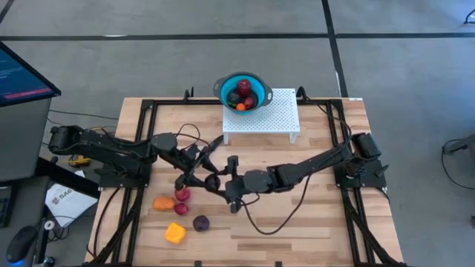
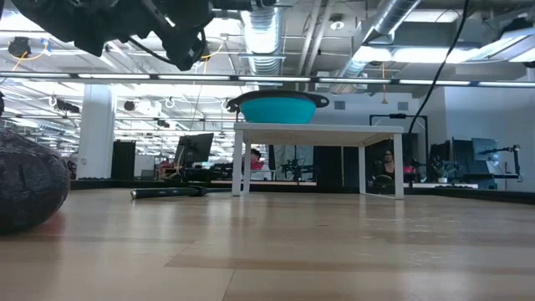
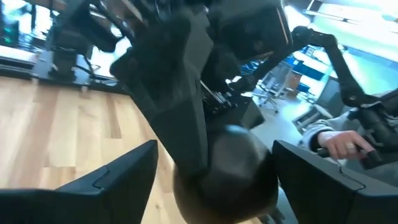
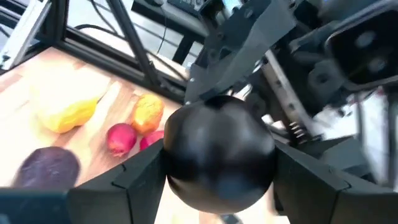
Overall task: Pick & Place Fruit
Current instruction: Put the black plum into the blue strainer bowl on the shelf
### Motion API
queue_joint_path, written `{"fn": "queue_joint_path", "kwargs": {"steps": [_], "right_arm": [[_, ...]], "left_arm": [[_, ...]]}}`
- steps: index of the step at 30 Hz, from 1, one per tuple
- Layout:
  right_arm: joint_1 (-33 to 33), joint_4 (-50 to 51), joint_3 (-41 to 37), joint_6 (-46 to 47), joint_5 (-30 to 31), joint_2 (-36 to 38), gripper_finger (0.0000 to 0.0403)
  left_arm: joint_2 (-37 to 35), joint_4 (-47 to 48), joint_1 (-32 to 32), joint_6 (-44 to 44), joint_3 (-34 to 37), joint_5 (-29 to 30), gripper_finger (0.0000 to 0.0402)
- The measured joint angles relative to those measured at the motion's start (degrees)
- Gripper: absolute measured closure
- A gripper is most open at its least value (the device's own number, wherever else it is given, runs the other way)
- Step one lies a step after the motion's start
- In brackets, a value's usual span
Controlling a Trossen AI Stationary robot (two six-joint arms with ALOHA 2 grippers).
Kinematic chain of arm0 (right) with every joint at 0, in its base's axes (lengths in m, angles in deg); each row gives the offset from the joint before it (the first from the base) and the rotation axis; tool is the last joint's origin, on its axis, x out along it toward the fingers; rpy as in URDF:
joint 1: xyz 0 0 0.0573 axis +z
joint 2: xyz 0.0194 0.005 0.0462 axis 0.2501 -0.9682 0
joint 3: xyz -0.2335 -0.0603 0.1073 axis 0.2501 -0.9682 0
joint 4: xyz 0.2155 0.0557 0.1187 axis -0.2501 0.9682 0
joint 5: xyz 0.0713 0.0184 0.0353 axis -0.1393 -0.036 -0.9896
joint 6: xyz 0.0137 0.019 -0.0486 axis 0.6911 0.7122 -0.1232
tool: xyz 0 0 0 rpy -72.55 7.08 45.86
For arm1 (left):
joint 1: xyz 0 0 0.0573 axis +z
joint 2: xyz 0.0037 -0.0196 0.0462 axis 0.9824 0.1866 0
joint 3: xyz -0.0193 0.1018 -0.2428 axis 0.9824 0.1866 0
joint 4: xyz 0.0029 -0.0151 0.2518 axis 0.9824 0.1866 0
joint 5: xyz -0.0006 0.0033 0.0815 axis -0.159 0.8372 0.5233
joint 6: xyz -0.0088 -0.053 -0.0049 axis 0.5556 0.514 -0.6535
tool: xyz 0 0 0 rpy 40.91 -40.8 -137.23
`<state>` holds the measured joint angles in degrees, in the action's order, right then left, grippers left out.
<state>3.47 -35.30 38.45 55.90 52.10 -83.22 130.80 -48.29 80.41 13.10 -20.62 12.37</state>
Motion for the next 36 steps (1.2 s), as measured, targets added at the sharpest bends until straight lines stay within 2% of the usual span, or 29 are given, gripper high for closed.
{"fn": "queue_joint_path", "kwargs": {"steps": [9, 16, 20, 24, 27, 31, 36], "right_arm": [[2.4, 14.1, 0.0, 14.0, -0.4, 0.1, 0.0148], [5.1, 38.7, 0.0, 33.8, -0.7, 5.4, 0.0148], [4.0, 52.4, -0.1, 45.0, -2.8, 10.8, 0.0148], [-1.2, 62.1, 0.4, 56.1, -7.3, 16.5, 0.0148], [-6.8, 69.1, 3.9, 60.8, -9.1, 18.3, 0.0148], [-14.2, 75.6, 11.8, 59.4, -9.7, 17.4, 0.0148], [-24.1, 75.9, 22.4, 54.6, -10.2, 13.4, 0.0148]], "left_arm": [[0.0, 0.7, 0.0, -4.8, 0.0, 1.1, 0.0065], [0.0, 0.9, 0.0, -9.8, 0.0, 3.8, 0.0071], [0.0, 1.2, 0.0, -11.1, 0.0, 3.8, 0.0075], [0.1, 2.5, 0.0, -11.2, 0.0, 3.8, 0.0075], [1.1, 3.0, 0.0, -11.2, 0.0, 4.1, 0.0076], [4.1, 2.9, 0.0, -11.2, 0.0, 4.1, 0.0080], [9.6, 3.1, 0.0, -10.7, 0.0, 4.9, 0.0083]]}}
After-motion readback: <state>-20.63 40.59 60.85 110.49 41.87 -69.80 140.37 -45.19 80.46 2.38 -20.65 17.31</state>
